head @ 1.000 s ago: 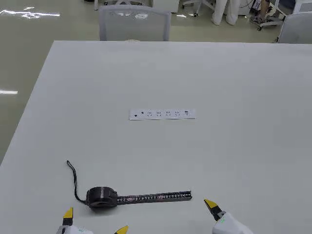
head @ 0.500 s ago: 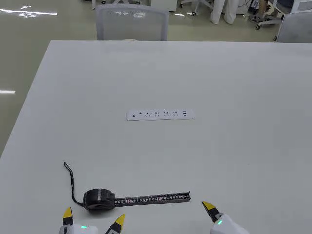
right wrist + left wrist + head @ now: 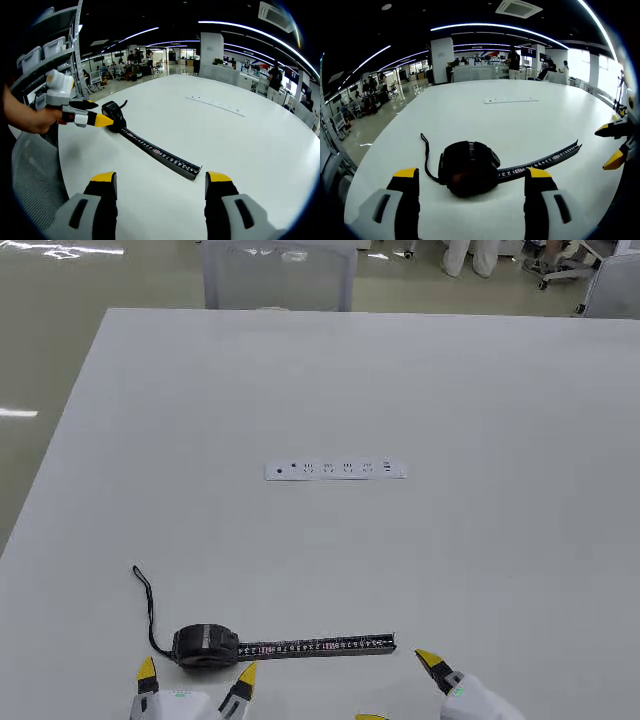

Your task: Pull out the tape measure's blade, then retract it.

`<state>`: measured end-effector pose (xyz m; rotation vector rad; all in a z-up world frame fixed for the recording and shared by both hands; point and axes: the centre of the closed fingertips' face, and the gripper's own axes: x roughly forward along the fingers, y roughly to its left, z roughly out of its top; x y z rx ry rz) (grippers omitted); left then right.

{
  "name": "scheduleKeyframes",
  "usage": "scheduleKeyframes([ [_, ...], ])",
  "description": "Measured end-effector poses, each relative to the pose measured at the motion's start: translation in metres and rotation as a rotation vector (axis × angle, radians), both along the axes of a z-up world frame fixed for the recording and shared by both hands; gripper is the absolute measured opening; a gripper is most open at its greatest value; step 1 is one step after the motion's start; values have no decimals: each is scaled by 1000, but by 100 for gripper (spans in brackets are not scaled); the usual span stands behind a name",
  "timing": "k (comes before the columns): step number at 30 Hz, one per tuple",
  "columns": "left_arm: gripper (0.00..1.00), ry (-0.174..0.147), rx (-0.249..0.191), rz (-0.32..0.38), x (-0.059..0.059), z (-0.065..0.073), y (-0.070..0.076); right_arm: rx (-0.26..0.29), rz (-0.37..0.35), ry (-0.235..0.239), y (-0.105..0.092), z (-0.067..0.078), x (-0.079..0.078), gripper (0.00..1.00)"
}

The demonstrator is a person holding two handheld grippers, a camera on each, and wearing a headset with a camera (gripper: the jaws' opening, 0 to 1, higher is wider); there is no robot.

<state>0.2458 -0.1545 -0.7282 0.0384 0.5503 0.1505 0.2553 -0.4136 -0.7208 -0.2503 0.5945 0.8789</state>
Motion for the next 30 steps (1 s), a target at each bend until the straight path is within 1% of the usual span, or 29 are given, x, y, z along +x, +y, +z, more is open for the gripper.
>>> scheduleKeyframes([
  [1,84,-10,-3,6,2,0,1,-2,9,-8,-1,0,3,71],
  [3,83,-8,-11,7,4,0,1,-2,45,-11,0,-1,5,68],
  [5,82,-10,-9,12,7,-1,3,-4,72,-18,0,-2,8,64],
  [6,81,-12,-22,18,9,-2,3,-13,88,-21,-2,-3,11,62],
  [7,81,-11,-30,22,10,-3,3,-16,98,-27,-2,-4,13,62],
  [10,79,-5,-32,32,12,-6,5,-13,148,-45,-3,-5,19,60],
  [12,79,-4,-38,42,14,-9,6,-17,173,-57,-6,-9,25,57],
  [13,79,-3,-37,44,15,-10,6,-21,189,-74,-7,-9,29,54],
  [14,79,1,-35,45,15,-11,6,-18,200,-77,-8,-10,31,52],
  [16,79,-3,-38,48,16,-12,7,-12,226,-69,-9,-11,34,51],
  [18,79,-6,-33,49,17,-12,7,-24,259,-75,-11,-15,37,50],
  [20,79,-14,-32,49,18,-12,7,-25,282,-74,-12,-16,38,50],
  [22,79,-23,-32,49,20,-11,7,-36,324,-81,-13,-17,40,49],
  [24,79,-23,-25,45,21,-11,6,-43,363,-65,-13,-21,40,45],
  [26,80,-25,-23,44,22,-11,6,-41,400,-62,-13,-24,41,45],
  [28,81,-26,-17,42,22,-12,6,-51,424,-61,-15,-27,42,43],
  [29,81,-23,-9,29,22,-12,5,-56,448,-56,-16,-29,41,42],
  [30,81,-19,-5,23,22,-13,4,-61,457,-53,-16,-31,41,42],
])
